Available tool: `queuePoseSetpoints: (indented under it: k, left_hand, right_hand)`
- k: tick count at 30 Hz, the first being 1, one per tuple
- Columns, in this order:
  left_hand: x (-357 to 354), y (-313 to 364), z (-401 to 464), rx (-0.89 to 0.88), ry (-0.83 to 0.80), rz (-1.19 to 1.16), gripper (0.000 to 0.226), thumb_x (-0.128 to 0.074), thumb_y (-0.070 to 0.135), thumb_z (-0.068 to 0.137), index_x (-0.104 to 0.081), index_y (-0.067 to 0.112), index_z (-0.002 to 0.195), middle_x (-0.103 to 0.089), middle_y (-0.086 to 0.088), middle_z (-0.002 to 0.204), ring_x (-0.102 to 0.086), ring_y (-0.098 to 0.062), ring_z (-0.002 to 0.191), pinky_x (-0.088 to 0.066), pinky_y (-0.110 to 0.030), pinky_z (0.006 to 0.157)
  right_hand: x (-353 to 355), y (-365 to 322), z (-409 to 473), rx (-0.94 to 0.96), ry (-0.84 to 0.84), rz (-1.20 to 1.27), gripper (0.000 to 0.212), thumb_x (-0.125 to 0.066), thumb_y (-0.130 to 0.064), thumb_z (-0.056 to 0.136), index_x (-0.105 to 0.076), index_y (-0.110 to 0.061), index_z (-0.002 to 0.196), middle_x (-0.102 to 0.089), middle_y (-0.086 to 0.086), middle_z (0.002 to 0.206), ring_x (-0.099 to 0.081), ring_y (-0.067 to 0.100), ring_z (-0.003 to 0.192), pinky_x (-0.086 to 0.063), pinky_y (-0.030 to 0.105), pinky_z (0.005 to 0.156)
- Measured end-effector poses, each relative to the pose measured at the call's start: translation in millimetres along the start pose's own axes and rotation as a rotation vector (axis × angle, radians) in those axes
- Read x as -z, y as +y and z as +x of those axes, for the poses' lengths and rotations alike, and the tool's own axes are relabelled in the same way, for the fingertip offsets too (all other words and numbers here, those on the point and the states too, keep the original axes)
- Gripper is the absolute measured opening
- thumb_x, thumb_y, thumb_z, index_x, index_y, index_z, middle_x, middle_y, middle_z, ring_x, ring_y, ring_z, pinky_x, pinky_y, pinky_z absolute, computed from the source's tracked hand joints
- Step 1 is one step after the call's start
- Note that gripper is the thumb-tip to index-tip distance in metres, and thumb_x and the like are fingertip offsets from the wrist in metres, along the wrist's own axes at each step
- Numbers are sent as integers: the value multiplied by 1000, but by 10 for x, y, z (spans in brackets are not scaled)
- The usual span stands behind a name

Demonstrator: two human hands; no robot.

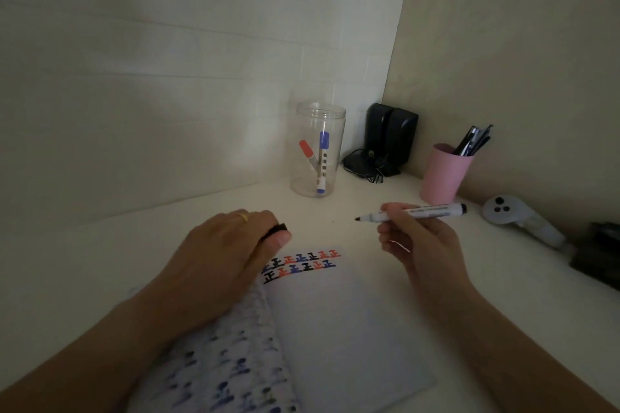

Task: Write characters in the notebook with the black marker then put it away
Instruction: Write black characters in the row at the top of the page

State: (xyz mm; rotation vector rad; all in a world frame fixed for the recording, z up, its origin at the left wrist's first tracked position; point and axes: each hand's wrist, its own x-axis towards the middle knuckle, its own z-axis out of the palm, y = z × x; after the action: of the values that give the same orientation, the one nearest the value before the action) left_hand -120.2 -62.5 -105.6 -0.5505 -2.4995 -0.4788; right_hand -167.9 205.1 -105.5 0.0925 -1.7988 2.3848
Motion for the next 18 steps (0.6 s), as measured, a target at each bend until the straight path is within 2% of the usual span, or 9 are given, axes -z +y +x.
queuePoseSetpoints:
  k: [2, 5, 10, 13, 18]
  left_hand:
    - [-73, -86, 26, 2, -39, 8, 34, -30, 56, 98, -58, 37, 101, -57, 18, 85, -54, -7, 78, -43, -29, 71]
    - [-93, -108, 22, 0, -131, -77, 33, -37, 58, 96, -63, 39, 107, -65, 22, 101, -57, -1, 91, -50, -31, 81]
    - [-148, -158, 13, -7, -251, -161, 41, -35, 65, 92, -63, 41, 109, -68, 19, 102, -57, -2, 96, -51, -34, 84]
    - [-189, -219, 31, -4, -267, -210, 33, -44, 59, 95, -65, 39, 110, -70, 18, 102, -58, -1, 97, -52, -34, 84]
    - [-206, -254, 37, -13, -238, -244, 24, -53, 50, 97, -69, 36, 109, -73, 17, 100, -61, -2, 97, -51, -33, 84]
  right_hand:
    - [-67, 34, -21, 9, -64, -64, 12, -66, -9, 91, -77, -5, 95, -75, 12, 78, -69, 20, 68, -59, 29, 62]
    - [-129, 96, -32, 46, -95, -275, 4, -72, -6, 87, -76, -4, 88, -73, 9, 69, -66, 18, 62, -57, 28, 59]
    - [-141, 167, -29, 47, -85, -466, 2, -74, -4, 84, -76, -4, 84, -73, 6, 63, -65, 13, 55, -55, 21, 55]
    - [-117, 179, -8, 73, -85, -587, 5, -74, -6, 83, -78, -8, 79, -74, 9, 64, -67, 15, 55, -58, 23, 57]
    - [-110, 187, -5, 69, -110, -613, 5, -74, -5, 82, -77, -7, 80, -74, 14, 67, -67, 18, 56, -58, 27, 57]
